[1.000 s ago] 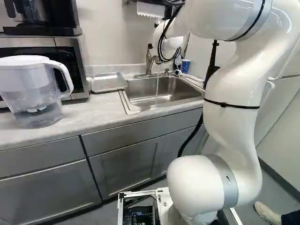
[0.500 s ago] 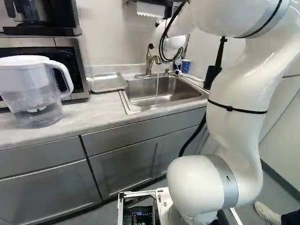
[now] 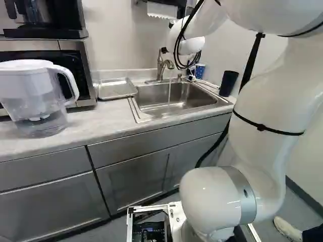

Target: Rinse the cup and place it in the tray

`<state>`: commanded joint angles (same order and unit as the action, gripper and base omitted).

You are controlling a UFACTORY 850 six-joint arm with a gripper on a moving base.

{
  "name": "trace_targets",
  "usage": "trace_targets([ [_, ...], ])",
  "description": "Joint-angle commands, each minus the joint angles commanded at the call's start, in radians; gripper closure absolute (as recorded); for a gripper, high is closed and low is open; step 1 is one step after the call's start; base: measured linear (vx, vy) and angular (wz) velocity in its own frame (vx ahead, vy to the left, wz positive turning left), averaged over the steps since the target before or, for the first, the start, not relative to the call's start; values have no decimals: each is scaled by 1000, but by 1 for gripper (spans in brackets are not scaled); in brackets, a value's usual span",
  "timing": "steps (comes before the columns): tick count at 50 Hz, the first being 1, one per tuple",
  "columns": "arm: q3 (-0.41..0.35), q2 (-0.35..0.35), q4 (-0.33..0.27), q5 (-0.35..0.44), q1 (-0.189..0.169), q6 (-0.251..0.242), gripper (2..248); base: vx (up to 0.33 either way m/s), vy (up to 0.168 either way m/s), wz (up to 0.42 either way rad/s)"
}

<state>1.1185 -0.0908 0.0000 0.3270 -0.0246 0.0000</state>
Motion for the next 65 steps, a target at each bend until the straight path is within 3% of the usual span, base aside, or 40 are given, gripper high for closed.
trace_targets([
  [41,-160,159,0,-3,4,0,3,0,0,0],
  [65,-208,209,0,-81,19,0,3,0,0,0],
])
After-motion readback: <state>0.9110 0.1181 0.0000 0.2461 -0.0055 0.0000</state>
